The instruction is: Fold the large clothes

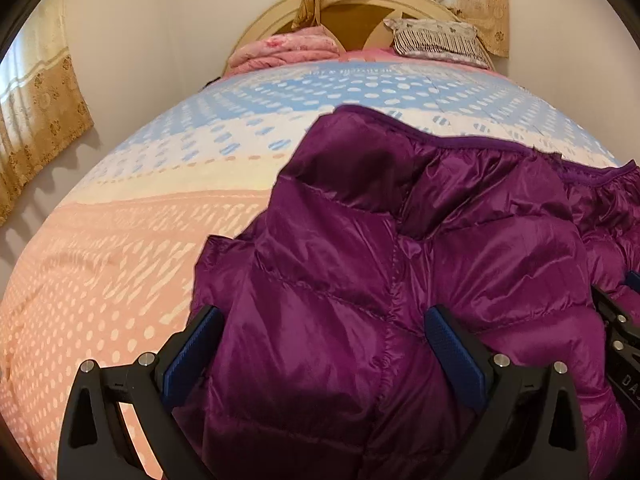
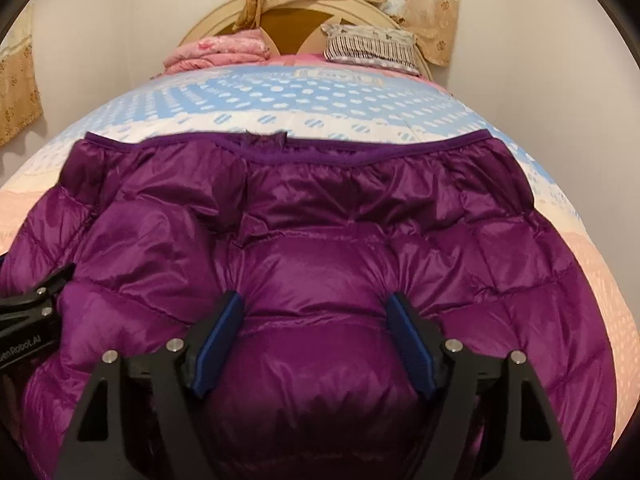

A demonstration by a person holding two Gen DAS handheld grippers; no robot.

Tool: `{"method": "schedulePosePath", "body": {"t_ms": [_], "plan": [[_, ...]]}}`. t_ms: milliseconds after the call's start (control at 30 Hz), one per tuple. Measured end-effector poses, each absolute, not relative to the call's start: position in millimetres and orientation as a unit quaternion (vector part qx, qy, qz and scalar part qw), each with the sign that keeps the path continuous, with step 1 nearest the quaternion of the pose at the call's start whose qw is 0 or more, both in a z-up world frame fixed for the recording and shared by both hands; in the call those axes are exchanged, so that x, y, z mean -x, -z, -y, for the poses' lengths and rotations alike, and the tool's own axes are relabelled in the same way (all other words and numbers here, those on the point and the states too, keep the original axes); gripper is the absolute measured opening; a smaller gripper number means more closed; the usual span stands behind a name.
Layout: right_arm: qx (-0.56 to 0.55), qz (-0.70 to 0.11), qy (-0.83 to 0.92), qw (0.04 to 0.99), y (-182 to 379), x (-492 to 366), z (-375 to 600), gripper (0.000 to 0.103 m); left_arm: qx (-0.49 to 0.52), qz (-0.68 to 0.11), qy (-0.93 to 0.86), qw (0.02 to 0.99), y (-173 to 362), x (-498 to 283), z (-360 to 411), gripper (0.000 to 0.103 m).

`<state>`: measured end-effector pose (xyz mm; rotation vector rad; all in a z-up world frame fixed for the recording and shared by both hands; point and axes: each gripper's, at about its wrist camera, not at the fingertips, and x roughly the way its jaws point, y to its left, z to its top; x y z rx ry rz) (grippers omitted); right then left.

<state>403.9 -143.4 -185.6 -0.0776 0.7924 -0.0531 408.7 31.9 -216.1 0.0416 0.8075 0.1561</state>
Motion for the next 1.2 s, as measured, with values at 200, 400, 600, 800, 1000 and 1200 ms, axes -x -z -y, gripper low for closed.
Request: {"method": "schedulePosePath", "body": {"t_ms": [200, 400, 600, 800, 1000, 1200], "plan": [[0.024, -0.390, 0.015, 0.920, 182.0, -399.9, 150.9, 0.080, -0.017, -0.394, -0.081, 0.916, 206.0, -399.9, -37.7, 0.101], [0.008, -0.358, -0.002, 0.934, 161.0, -328.7, 155.2, 0.085, 0.003, -0.388, -0.119, 0.914, 201.2, -337.3, -76.2, 0.101], [0.038, -0.369, 0.013, 0.929, 189.6, -315.4, 151.8, 0.089, 0.057, -0.411, -0.093, 0.905, 218.8, -318.8, -85.0, 0.101], [0.035, -0.376, 0.008, 0.926, 186.5, -316.8, 157.5, 0.089, 0.082, -0.412, -0.064, 0.905, 222.7, -315.0, -74.7, 0.082], [0.043, -0.359, 0.029, 0.932, 178.8, -292.3, 168.0, 0.089, 0.103, -0.405, -0.019, 0.908, 222.5, -306.8, -71.8, 0.052], [0.061, -0.391, 0.031, 0.918, 194.1, -306.0, 163.1, 0.091, 0.089, -0.386, 0.001, 0.918, 203.6, -298.9, -69.1, 0.009]]}}
